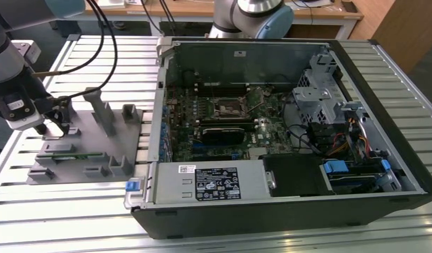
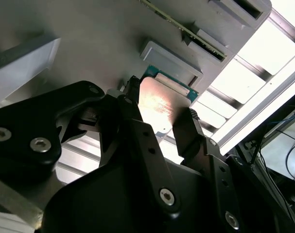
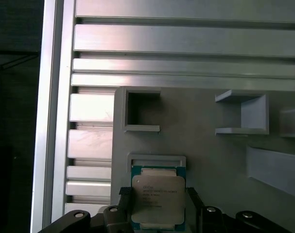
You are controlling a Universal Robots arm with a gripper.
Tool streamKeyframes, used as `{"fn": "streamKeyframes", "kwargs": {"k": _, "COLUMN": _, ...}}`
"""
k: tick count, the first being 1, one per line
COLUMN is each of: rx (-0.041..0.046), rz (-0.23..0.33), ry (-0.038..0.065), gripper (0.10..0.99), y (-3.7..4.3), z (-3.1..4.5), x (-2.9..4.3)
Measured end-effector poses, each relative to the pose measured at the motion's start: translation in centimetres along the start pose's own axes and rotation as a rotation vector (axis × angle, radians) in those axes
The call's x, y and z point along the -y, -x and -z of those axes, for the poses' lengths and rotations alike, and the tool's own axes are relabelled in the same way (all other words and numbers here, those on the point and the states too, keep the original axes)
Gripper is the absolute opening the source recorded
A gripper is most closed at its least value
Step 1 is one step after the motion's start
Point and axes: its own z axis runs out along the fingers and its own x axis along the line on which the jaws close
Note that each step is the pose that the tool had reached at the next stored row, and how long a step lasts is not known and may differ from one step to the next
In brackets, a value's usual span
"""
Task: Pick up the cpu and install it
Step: 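Pick up the cpu and move it towards the insertion slot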
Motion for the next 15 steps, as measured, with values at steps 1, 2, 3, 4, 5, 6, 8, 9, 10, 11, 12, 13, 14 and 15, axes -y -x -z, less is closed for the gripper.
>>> {"fn": "streamKeyframes", "kwargs": {"k": 1, "rx": -0.0001, "rz": 0.0, "ry": 0.0, "gripper": 0.525, "y": 0.0, "z": 0.07, "x": 0.0}}
{"fn": "streamKeyframes", "kwargs": {"k": 2, "rx": 0.0001, "rz": 0.0, "ry": 0.0, "gripper": 0.525, "y": 0.0, "z": 0.13, "x": -0.01}}
{"fn": "streamKeyframes", "kwargs": {"k": 3, "rx": 0.0001, "rz": 0.0, "ry": 0.0, "gripper": 0.525, "y": 0.0, "z": 0.21, "x": -0.01}}
{"fn": "streamKeyframes", "kwargs": {"k": 4, "rx": 0.0001, "rz": 0.0, "ry": 0.0, "gripper": 0.525, "y": 0.0, "z": 0.28, "x": -0.02}}
{"fn": "streamKeyframes", "kwargs": {"k": 5, "rx": 0.0, "rz": 0.0, "ry": 0.0, "gripper": 0.525, "y": 0.0, "z": 0.36, "x": -0.02}}
{"fn": "streamKeyframes", "kwargs": {"k": 6, "rx": 0.0001, "rz": 0.0, "ry": 0.0, "gripper": 0.525, "y": 0.0, "z": 0.45, "x": -0.03}}
{"fn": "streamKeyframes", "kwargs": {"k": 8, "rx": 0.0001, "rz": 0.0, "ry": 0.0, "gripper": 0.525, "y": -0.01, "z": 0.67, "x": -0.04}}
{"fn": "streamKeyframes", "kwargs": {"k": 9, "rx": 0.0001, "rz": 0.0, "ry": 0.0, "gripper": 0.525, "y": -0.01, "z": 0.77, "x": -0.05}}
{"fn": "streamKeyframes", "kwargs": {"k": 10, "rx": 0.0001, "rz": 0.0, "ry": 0.0, "gripper": 0.525, "y": -0.01, "z": 0.9, "x": -0.06}}
{"fn": "streamKeyframes", "kwargs": {"k": 11, "rx": 0.0001, "rz": 0.0, "ry": 0.0, "gripper": 0.525, "y": -0.01, "z": 1.02, "x": -0.07}}
{"fn": "streamKeyframes", "kwargs": {"k": 12, "rx": 0.0001, "rz": 0.0, "ry": 0.0, "gripper": 0.525, "y": -0.01, "z": 1.15, "x": -0.07}}
{"fn": "streamKeyframes", "kwargs": {"k": 13, "rx": 0.0001, "rz": 0.0, "ry": 0.0, "gripper": 0.525, "y": -0.01, "z": 1.29, "x": -0.08}}
{"fn": "streamKeyframes", "kwargs": {"k": 14, "rx": 0.0001, "rz": 0.0, "ry": 0.0, "gripper": 0.525, "y": -0.01, "z": 1.43, "x": -0.09}}
{"fn": "streamKeyframes", "kwargs": {"k": 15, "rx": 0.0, "rz": 0.0, "ry": 0.0, "gripper": 0.525, "y": -0.01, "z": 1.57, "x": -0.1}}
